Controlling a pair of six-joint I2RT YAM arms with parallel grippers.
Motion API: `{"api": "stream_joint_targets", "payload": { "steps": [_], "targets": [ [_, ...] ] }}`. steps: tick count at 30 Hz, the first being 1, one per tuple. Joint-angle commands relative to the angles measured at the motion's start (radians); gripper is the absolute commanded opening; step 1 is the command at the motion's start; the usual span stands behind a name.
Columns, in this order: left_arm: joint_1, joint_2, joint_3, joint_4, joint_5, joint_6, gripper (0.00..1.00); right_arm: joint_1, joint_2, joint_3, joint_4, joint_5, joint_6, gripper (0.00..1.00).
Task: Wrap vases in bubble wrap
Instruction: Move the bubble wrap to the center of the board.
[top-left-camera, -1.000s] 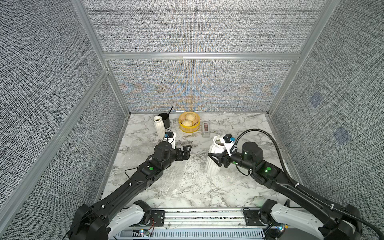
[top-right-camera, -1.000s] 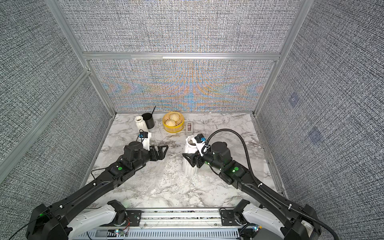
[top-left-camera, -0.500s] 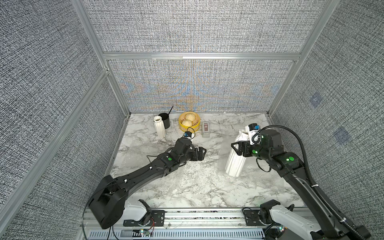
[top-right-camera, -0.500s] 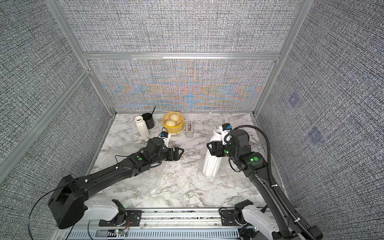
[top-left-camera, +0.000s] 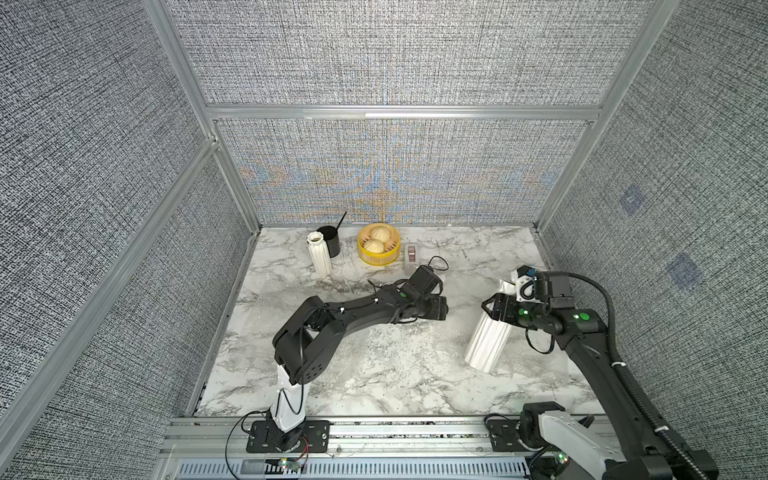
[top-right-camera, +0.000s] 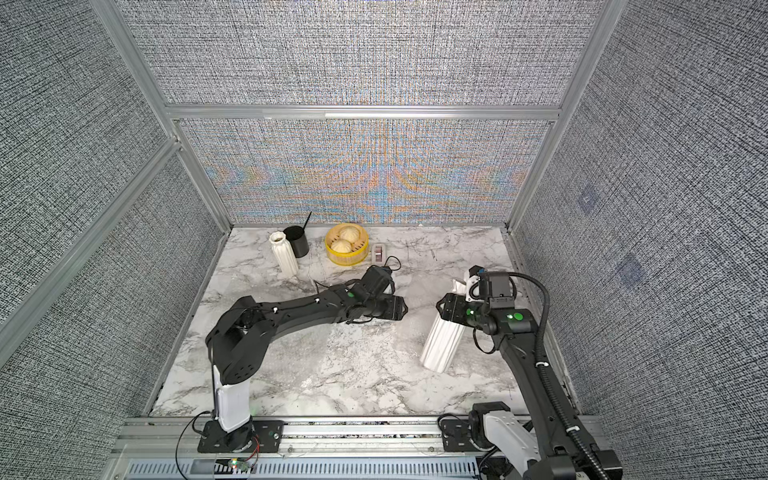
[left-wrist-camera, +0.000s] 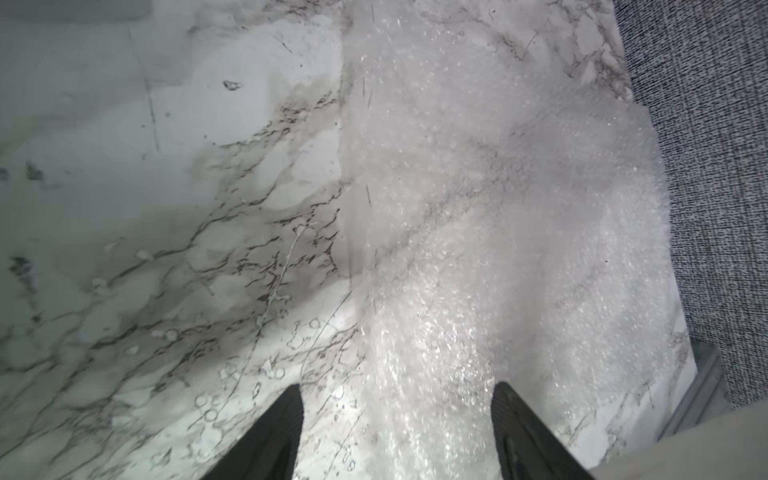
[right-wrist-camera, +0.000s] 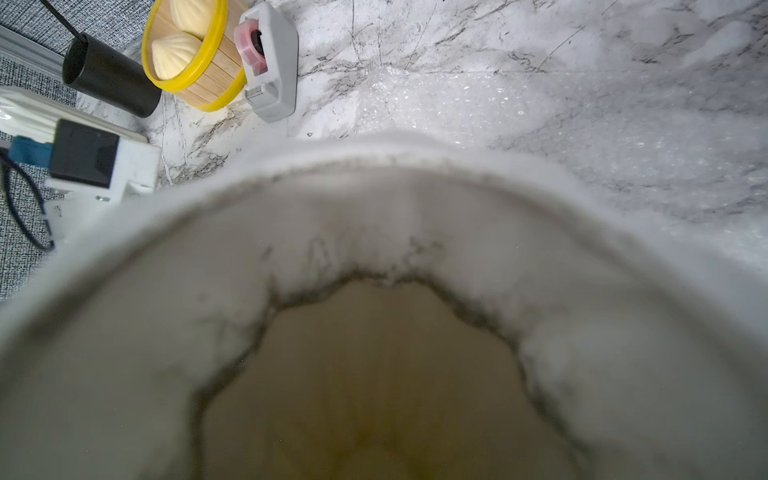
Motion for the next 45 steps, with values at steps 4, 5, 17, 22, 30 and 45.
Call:
{"api": "stream_joint_targets", "payload": {
  "steps": [4, 5, 17, 22, 30, 45],
  "targets": [
    [-0.005, 0.118, 0.117, -0.125, 0.003, -0.011, 0.60, -0.014, 0.014, -0.003, 0.081, -0.047, 0.004, 0.06],
    [-0.007, 0.129, 0.123, -0.129, 0.008, -0.011, 0.59, -0.015, 0.014, -0.003, 0.084, -0.050, 0.004, 0.06],
    [-0.011, 0.221, 0.175, -0.125, 0.091, -0.033, 0.42, -0.015, 0.016, -0.010, 0.112, -0.084, 0.003, 0.05],
    [-0.015, 0.224, 0.156, -0.095, 0.095, -0.063, 0.27, -0.015, 0.019, -0.008, 0.117, -0.092, -0.009, 0.05],
    [-0.016, 0.195, 0.117, -0.048, 0.078, -0.113, 0.00, -0.015, 0.035, -0.004, 0.125, -0.110, -0.020, 0.04],
    [-0.015, -0.087, -0.272, 0.077, 0.001, -0.297, 0.00, 0.118, 0.220, 0.157, 0.048, -0.161, 0.047, 0.02]
  ]
}}
